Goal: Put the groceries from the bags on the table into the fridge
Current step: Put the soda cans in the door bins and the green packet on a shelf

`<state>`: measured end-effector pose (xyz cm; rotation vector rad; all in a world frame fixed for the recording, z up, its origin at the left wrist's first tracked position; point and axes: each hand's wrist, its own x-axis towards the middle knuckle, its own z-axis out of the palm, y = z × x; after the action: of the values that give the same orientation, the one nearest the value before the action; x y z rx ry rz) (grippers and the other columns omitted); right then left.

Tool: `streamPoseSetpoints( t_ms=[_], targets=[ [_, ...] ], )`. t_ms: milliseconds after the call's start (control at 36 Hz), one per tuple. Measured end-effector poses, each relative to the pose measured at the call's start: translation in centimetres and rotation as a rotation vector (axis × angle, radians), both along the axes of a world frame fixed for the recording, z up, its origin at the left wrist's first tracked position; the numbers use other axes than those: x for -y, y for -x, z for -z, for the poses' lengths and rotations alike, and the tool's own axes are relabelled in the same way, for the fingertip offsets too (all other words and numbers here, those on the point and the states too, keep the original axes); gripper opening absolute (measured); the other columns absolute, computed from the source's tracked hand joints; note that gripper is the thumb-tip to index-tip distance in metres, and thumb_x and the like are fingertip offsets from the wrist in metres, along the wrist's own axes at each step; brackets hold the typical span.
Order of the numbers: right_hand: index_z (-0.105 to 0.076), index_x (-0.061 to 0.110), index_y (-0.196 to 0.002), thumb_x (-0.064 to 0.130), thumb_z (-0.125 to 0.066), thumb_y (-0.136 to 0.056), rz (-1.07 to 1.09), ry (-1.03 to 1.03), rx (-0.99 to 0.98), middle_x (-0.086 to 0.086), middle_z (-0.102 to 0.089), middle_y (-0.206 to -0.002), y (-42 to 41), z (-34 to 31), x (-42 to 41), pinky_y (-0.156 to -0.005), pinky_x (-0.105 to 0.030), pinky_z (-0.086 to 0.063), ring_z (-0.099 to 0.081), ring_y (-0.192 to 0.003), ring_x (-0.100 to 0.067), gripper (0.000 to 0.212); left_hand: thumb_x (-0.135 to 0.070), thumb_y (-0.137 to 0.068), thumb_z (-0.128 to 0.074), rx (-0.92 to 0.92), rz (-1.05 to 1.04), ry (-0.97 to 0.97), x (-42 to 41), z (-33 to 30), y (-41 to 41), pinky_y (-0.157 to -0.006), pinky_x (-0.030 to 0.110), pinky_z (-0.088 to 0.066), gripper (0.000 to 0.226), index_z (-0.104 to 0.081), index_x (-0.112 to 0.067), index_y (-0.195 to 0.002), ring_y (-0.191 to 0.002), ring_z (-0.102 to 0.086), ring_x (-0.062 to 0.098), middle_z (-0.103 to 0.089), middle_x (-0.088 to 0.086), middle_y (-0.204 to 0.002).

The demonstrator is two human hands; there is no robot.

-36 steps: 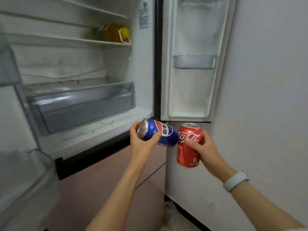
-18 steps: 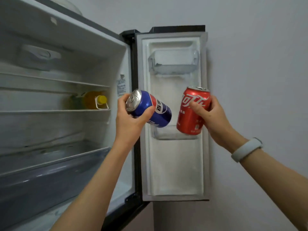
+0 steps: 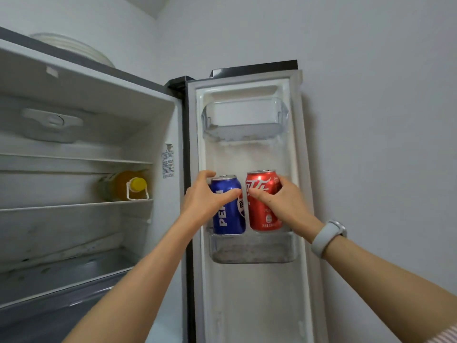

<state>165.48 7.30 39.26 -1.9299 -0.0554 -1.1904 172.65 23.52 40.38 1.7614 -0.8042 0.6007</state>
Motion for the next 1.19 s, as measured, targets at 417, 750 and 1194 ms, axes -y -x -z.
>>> streamPoseSetpoints(
  t_ms=[417, 750, 1194],
  targets=[
    [-0.038, 0.014, -0.13, 0.046, -0.073, -0.071, 0.194, 0.214, -0.13, -0.007, -0.056, -0.12, 0.6, 0.9, 0.3, -0.083, -0.028, -0.047, -0.055, -0.097, -0.017, 0.076, -0.045, -0.076, -0.07, 0.157, -0.182, -0.046, 1.8, 2.9, 0.0, -0.075, 0.026, -0.051, 0.058, -0.051, -0.019, -0.124, -0.087, -0.052, 0.008, -0.063, 0.0, -0.113],
    [-0.032, 0.018, -0.134, 0.047, -0.068, -0.075, 0.26, 0.303, -0.101, -0.005, -0.048, -0.133, 1.6, 2.1, -0.6, -0.096, -0.041, -0.047, -0.053, -0.113, -0.022, 0.075, -0.035, -0.088, -0.06, 0.173, -0.111, -0.156, 1.1, 4.2, 0.4, -0.093, 0.024, -0.04, 0.067, -0.028, -0.02, -0.145, -0.125, -0.045, 0.016, -0.041, 0.001, -0.143],
    [-0.033, 0.013, -0.136, 0.063, -0.046, -0.083, 0.63, 0.531, -0.217, -0.014, -0.053, -0.121, 1.3, 0.8, -1.2, -0.084, -0.041, -0.045, -0.05, -0.112, -0.032, 0.074, -0.031, -0.093, -0.052, 0.206, -0.085, -0.217, -0.3, 5.4, 0.4, -0.091, 0.022, -0.036, 0.057, -0.027, -0.027, -0.144, -0.127, -0.041, 0.011, -0.034, -0.005, -0.146]
  ],
)
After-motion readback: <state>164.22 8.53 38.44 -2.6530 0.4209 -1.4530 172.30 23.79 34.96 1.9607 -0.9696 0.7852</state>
